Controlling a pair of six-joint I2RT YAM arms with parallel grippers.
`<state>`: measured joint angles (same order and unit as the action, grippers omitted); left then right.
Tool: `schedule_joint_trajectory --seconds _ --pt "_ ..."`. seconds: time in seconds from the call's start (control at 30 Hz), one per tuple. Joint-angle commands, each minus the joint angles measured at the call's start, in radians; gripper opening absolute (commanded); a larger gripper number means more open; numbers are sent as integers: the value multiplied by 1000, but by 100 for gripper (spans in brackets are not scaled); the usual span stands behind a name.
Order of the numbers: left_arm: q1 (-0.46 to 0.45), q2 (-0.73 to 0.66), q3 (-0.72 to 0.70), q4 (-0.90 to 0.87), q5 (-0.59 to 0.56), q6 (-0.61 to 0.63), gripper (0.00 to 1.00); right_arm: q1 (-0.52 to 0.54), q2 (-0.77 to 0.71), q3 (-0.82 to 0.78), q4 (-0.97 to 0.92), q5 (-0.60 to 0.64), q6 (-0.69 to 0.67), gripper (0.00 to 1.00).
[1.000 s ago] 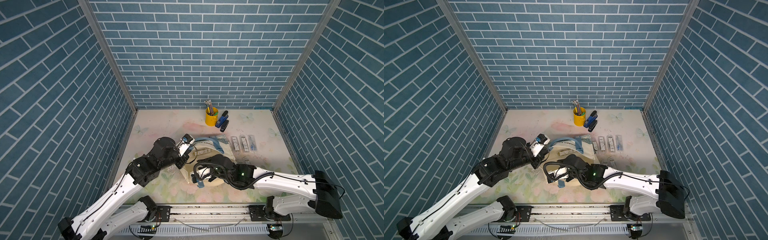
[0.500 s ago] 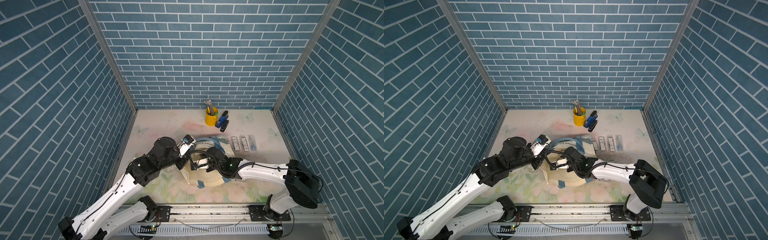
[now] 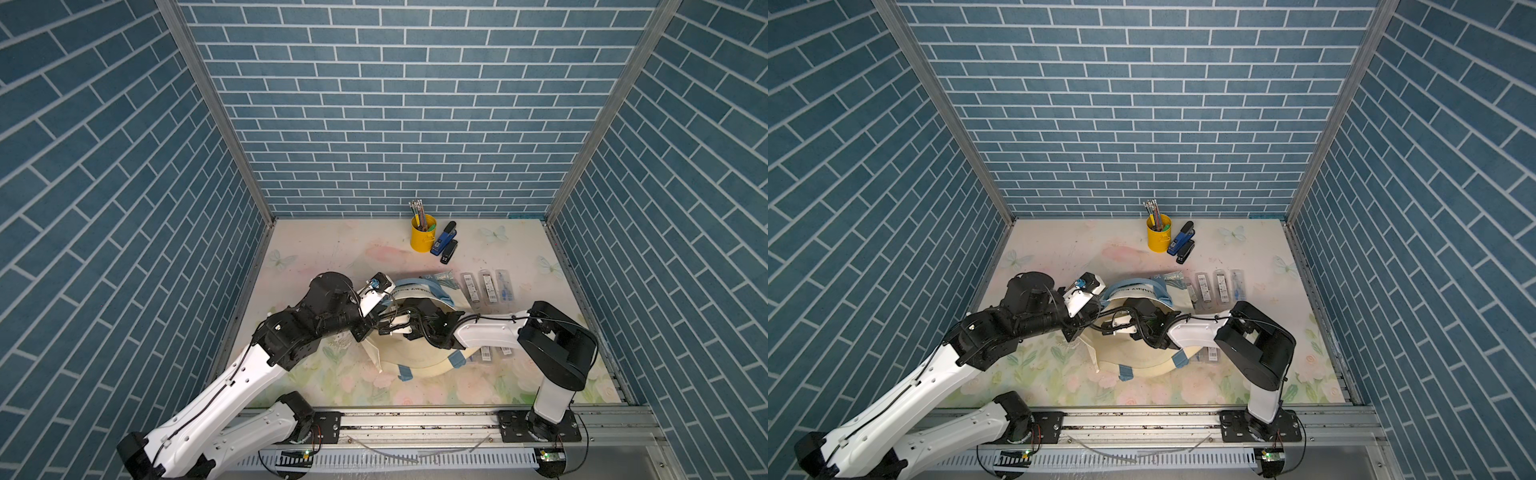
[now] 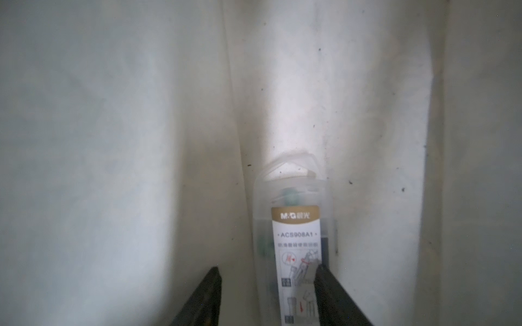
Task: Take out the compass set from the canvas bag
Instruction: Pick up the compass set from the canvas bag.
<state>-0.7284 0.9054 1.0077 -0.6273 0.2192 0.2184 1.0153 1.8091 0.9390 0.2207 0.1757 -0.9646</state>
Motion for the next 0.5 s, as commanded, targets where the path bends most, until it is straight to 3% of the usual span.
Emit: schedule_joint_trajectory --seconds 0.0,0.2,0.47 --pt "-2 -5 32 -2 92 34 0 -12 37 74 37 -11 -21 59" --pt "-2 -16 8 -11 123 57 0 -29 108 151 16 -9 19 67" --pt "-1 -28 -12 -15 105 96 0 -46 187 254 -172 -35 132 64"
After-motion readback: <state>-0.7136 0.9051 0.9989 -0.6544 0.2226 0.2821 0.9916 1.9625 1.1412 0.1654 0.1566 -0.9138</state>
